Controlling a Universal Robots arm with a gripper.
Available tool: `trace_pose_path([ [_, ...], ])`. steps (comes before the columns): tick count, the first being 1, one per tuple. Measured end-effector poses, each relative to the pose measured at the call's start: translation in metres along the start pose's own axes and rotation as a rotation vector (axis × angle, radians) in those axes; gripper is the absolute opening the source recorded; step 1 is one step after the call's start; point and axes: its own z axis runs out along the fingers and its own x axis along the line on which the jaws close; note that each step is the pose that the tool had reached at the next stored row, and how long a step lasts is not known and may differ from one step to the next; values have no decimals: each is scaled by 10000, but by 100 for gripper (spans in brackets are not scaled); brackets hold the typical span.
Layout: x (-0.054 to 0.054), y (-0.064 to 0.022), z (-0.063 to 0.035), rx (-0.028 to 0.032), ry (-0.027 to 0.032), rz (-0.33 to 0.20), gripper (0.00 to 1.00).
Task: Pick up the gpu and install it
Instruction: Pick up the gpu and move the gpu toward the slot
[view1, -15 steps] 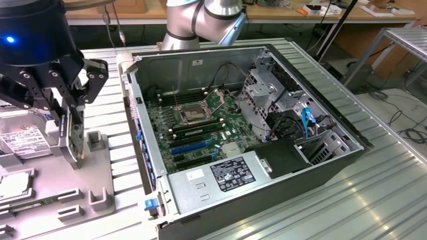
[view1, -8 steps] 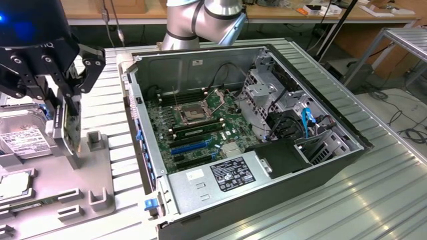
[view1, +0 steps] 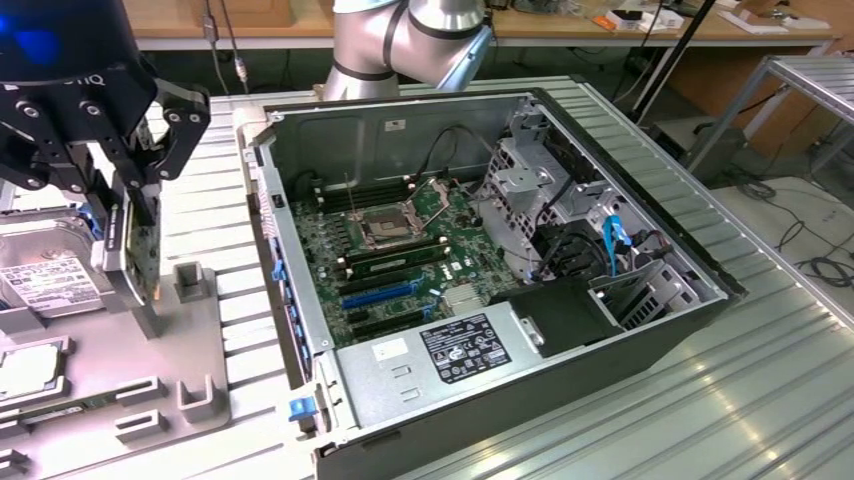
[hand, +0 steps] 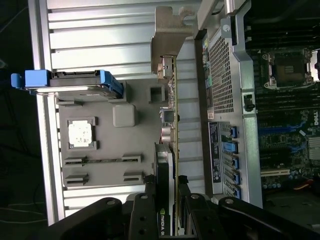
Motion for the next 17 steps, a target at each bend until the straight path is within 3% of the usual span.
trace_pose_path([
  [4,-11,1,2,-2,-1,-1,27],
  [17,-220,17,7,-1,3,1,27],
])
